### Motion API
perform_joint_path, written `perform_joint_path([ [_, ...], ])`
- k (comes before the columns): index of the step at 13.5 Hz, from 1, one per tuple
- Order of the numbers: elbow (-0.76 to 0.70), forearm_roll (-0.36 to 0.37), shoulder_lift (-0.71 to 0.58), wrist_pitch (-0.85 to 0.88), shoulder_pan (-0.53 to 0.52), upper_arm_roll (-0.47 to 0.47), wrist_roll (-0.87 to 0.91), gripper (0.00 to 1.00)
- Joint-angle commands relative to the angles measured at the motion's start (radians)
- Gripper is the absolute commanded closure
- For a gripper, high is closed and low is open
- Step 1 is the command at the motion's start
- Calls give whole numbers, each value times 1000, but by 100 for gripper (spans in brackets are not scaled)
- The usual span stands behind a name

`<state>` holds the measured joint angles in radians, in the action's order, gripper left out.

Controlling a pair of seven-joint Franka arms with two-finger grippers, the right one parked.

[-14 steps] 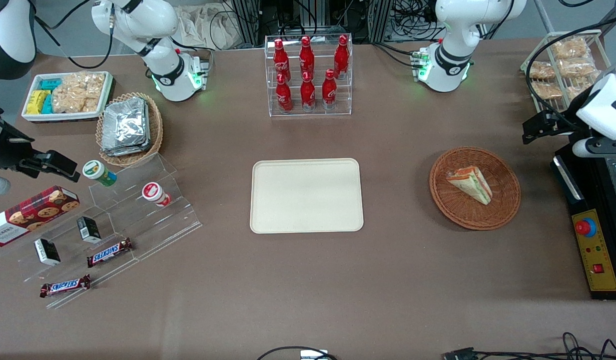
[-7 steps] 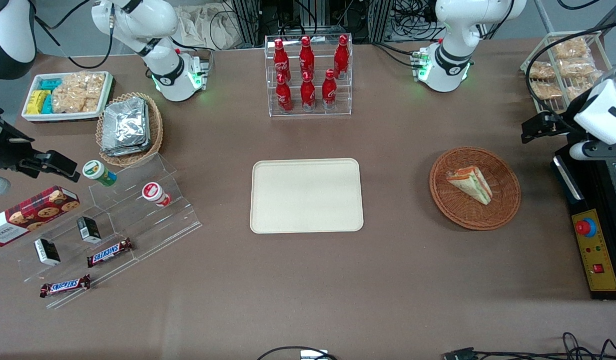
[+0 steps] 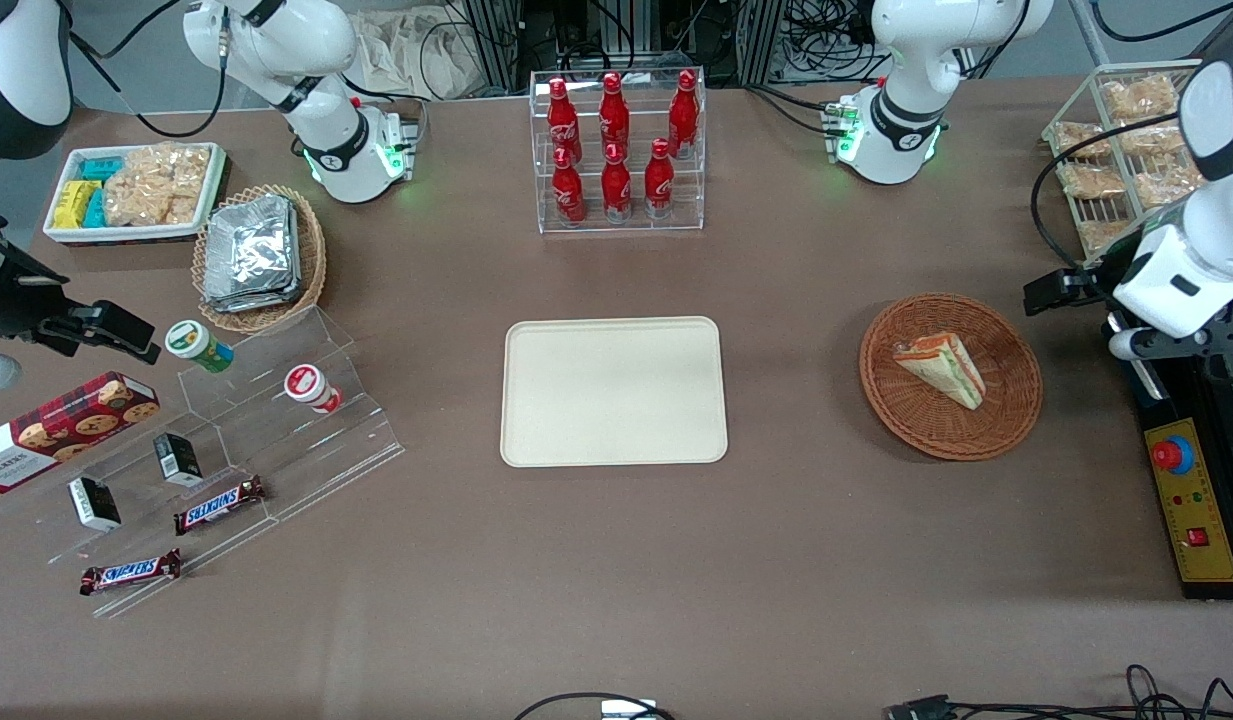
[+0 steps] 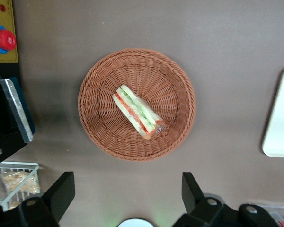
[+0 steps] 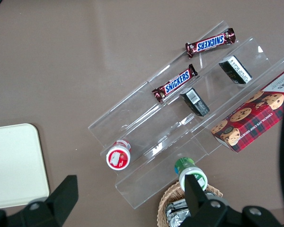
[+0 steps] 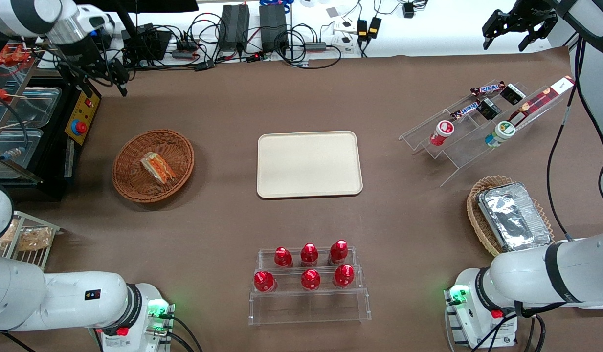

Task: Place sandwich from basket to tray
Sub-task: 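Move the left gripper over the wicker basket and lower toward the sandwich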

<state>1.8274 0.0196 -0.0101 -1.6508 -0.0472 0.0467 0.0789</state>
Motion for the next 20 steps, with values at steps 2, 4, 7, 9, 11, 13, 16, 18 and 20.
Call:
perform_joint_path([
  [2, 269, 10, -116, -203, -2, -5, 126, 0],
  [4, 372, 11, -120, -321, -2, -5, 182, 0],
  [7, 444, 11, -97, -449, 0, -5, 295, 0],
  [9, 489, 13, -81, -524, 0, -5, 350, 0],
  [11, 524, 13, -62, -598, 1, -5, 398, 0],
  [13, 529, 13, -25, -639, 10, -4, 450, 0],
  [16, 555, 13, 19, -710, 16, 1, 505, 0],
  [18, 587, 13, 39, -763, 17, 1, 519, 0],
  [20, 630, 13, 44, -822, 17, 1, 524, 0],
])
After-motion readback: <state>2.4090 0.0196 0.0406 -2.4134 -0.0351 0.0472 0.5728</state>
